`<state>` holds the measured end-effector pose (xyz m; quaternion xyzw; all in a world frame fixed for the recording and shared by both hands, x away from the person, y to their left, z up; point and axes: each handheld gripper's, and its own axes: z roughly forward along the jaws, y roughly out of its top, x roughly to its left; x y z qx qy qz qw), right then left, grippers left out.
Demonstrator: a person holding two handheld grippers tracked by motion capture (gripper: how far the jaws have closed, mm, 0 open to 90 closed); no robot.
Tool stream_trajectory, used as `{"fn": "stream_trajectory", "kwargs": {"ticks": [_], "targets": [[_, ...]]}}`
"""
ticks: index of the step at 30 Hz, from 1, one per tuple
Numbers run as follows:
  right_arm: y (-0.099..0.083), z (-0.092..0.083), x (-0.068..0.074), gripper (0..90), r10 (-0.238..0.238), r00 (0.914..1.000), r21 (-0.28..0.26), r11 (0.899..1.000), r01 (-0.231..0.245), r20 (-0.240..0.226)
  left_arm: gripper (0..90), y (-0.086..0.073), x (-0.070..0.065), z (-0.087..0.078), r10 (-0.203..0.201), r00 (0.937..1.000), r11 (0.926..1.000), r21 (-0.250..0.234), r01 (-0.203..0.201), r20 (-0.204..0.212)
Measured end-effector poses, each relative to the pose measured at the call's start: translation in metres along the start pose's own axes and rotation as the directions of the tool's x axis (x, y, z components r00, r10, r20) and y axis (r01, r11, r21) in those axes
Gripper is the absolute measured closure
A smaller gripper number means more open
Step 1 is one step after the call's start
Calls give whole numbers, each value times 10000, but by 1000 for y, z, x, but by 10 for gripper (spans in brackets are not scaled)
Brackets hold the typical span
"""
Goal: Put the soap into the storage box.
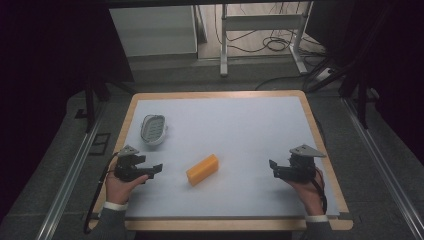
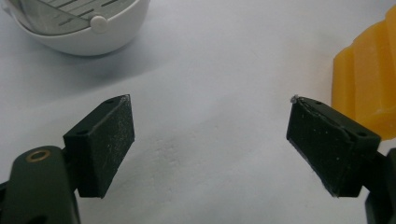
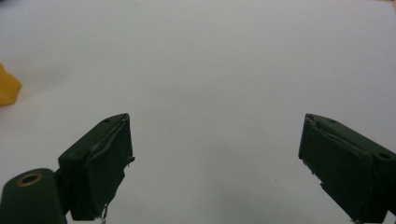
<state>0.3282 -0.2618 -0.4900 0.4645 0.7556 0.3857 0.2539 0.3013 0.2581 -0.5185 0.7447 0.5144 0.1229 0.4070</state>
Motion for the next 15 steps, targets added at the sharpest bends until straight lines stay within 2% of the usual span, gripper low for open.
{"fn": "stream_trajectory", "kwargs": {"ticks": [5,8,12,13,15], "targets": [[-2,-1,-8,105,52,10000,-187,9998,-52,-18,157,0,0,-1,26,9999,10000,17,-26,-121],[-7,-1,-12,138,210,9997,89,9997,-208,-125,156,-1,-3,1,69,9999,9999,139,-68,-90],[-13,2,-12,138,130,9999,292,9995,-128,-68,155,-2,-5,2,108,9999,9998,192,-107,-93],[-13,2,-12,138,130,9999,314,9994,-128,-79,155,-1,-6,1,129,9996,9998,183,-125,-245],[-13,2,-12,137,99,9999,286,9995,-97,-86,155,1,-8,-1,491,9946,9984,327,-463,-912]]}}
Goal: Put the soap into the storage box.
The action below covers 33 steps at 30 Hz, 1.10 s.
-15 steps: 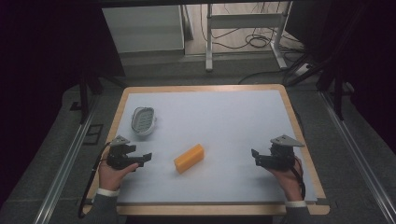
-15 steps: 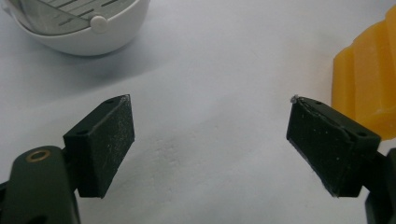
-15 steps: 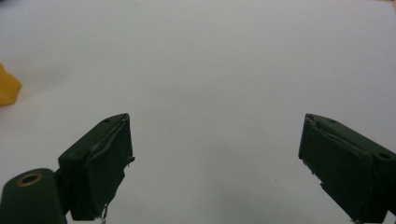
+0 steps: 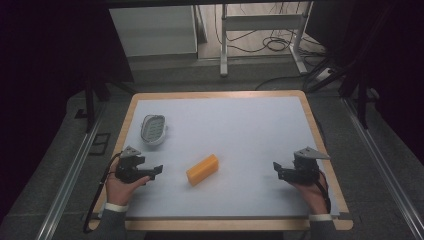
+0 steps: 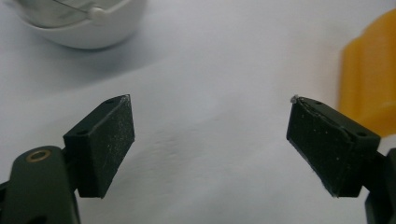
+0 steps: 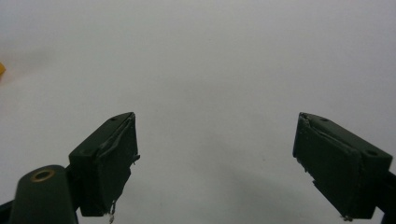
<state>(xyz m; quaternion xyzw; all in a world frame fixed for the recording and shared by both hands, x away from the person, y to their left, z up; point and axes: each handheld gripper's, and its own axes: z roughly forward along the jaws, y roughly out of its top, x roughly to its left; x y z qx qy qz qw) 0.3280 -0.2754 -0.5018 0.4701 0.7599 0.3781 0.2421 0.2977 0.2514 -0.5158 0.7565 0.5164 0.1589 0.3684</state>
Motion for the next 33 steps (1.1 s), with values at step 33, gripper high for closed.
{"fn": "stream_trajectory", "kwargs": {"ticks": [33], "targets": [[-2,-8,1,137,-282,9995,74,9996,281,153,212,27,-22,-40,736,9964,9969,-298,-724,415]]}}
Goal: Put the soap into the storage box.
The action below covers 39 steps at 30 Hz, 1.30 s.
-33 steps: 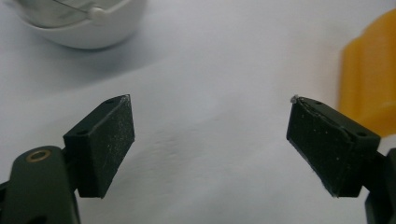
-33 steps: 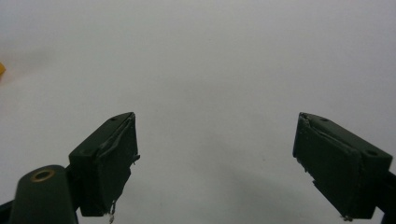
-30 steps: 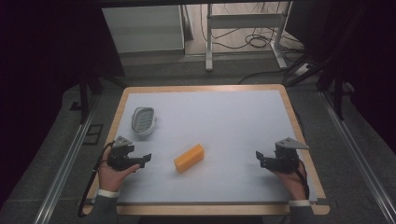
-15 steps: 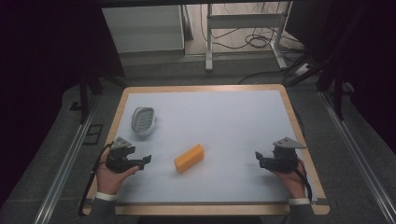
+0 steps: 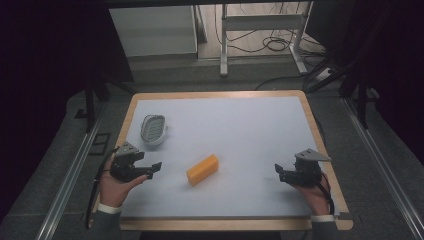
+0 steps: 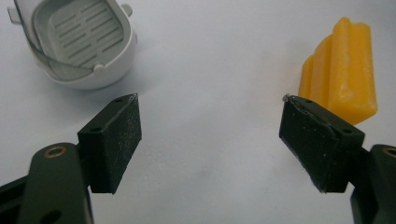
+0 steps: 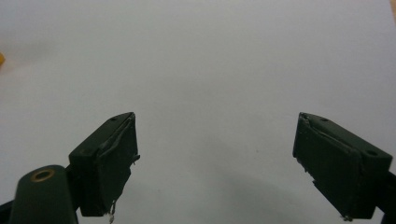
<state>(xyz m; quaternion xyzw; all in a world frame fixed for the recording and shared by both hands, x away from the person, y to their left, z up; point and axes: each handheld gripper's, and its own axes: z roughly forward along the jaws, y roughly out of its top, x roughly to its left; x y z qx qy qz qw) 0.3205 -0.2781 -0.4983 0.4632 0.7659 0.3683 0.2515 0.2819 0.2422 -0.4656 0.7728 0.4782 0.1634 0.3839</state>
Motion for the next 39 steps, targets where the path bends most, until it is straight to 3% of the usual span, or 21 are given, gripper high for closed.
{"fn": "stream_trajectory", "kwargs": {"ticks": [13,20,27,39], "targets": [[-7,-5,0,137,50,9998,138,9999,-53,183,215,27,-17,0,707,9954,9958,530,-742,651],[-4,-8,-1,137,85,9997,-49,10000,-84,244,218,33,-25,3,970,9928,9917,776,-1024,709],[-3,-2,0,137,-51,9998,89,9999,49,169,206,37,-32,3,1100,9900,9890,891,-1178,879],[-1,2,5,137,-212,9997,162,9996,210,130,192,46,-53,15,1797,9770,9720,1318,-1943,1148]]}}
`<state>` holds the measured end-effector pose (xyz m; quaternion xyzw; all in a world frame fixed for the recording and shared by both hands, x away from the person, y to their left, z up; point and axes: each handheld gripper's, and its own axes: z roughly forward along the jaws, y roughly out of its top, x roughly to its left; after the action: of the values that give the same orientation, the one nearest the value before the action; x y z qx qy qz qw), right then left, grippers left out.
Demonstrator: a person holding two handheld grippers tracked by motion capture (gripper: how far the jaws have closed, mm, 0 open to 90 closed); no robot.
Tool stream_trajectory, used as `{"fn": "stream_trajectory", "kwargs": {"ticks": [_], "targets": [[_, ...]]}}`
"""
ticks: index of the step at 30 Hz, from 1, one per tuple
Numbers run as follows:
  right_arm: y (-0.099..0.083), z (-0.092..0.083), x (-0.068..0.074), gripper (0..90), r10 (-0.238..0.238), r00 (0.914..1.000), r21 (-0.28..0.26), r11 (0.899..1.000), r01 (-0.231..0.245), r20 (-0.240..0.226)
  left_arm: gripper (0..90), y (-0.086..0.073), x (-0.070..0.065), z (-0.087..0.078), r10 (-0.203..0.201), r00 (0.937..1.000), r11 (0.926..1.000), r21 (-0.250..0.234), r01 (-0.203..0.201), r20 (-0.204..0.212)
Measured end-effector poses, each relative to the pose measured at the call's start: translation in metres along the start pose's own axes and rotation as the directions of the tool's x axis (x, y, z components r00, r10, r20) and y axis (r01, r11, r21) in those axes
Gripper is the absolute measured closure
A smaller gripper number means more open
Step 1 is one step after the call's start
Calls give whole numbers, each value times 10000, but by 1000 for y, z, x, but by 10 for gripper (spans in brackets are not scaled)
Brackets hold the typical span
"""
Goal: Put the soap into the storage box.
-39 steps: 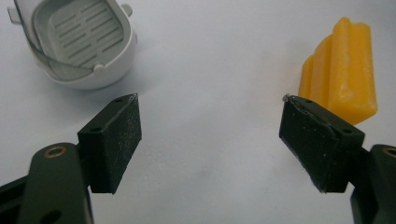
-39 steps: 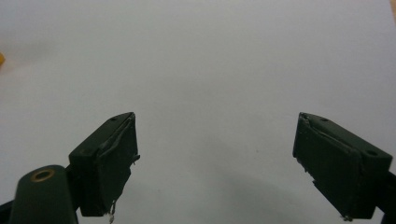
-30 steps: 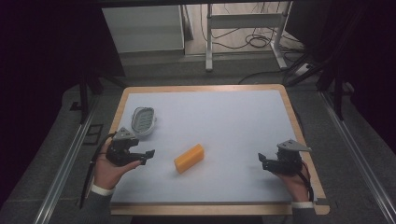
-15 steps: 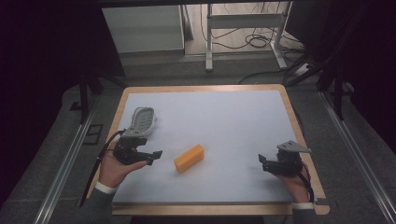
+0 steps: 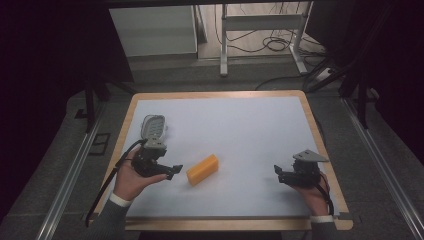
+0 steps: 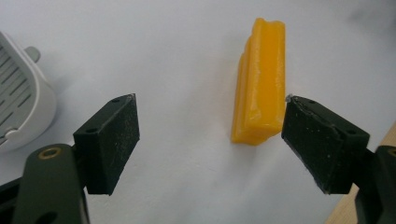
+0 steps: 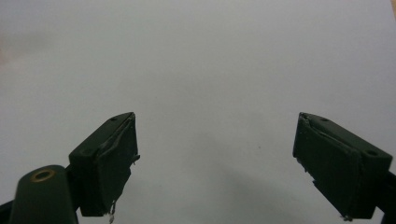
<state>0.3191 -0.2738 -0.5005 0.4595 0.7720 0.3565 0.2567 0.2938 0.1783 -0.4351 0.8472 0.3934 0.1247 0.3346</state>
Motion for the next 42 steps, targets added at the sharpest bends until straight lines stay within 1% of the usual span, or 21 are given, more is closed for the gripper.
{"fn": "stream_trajectory", "kwargs": {"ticks": [2,6,9,11,12,13,15,17,19,20,23,29,30,32,33,35,39,42], "targets": [[-1,1,0,137,-2,10000,27,10000,2,-1,192,2,-2,4,59,10000,9999,110,-58,-32],[-2,1,-1,137,12,10000,93,10000,-13,41,189,7,-8,14,203,9997,9993,299,-206,102],[-3,1,-1,137,40,10000,112,9999,-41,70,190,8,-10,20,238,9996,9989,391,-244,152],[-3,1,-1,137,43,10000,118,9999,-44,80,192,10,-12,23,292,9995,9990,346,-297,143],[-3,1,-1,137,60,9999,117,9999,-61,115,199,10,-13,24,355,9993,9989,287,-359,139],[-4,1,-1,138,101,9998,129,9999,-103,157,202,11,-15,26,379,9990,9988,301,-386,237],[-4,2,-1,137,104,9996,176,9998,-109,262,202,13,-17,29,454,9987,9983,343,-462,250],[-4,1,0,138,85,9993,59,9999,-88,367,204,15,-19,34,527,9982,9976,436,-540,295],[-3,-1,1,138,81,9992,13,10000,-82,384,206,17,-20,37,545,9979,9971,509,-562,344],[-3,-1,1,138,86,9993,-10,10000,-86,365,208,18,-21,39,479,9980,9975,505,-500,423],[-3,-1,0,138,111,9994,40,9999,-112,330,215,20,-22,45,529,9979,9958,723,-555,373],[-4,1,1,137,81,9997,157,9998,-85,236,240,24,-26,58,536,9972,9927,1053,-587,513],[-4,1,1,137,81,9997,157,9998,-85,236,240,25,-26,60,592,9970,9918,1104,-645,506],[-4,1,1,137,43,9997,162,9999,-47,231,250,26,-28,62,582,9978,9931,1003,-612,323],[-4,0,1,137,62,9996,132,9999,-66,279,266,27,-29,64,540,9974,9936,970,-584,472],[-4,0,1,137,71,9995,120,9999,-75,313,266,27,-29,66,556,9972,9932,995,-604,504],[-4,1,0,137,122,9992,144,9998,-127,373,265,27,-28,74,458,9976,9913,1208,-519,520],[-5,2,0,137,102,9992,190,9998,-110,389,295,27,-28,79,522,9968,9895,1312,-598,604]]}}
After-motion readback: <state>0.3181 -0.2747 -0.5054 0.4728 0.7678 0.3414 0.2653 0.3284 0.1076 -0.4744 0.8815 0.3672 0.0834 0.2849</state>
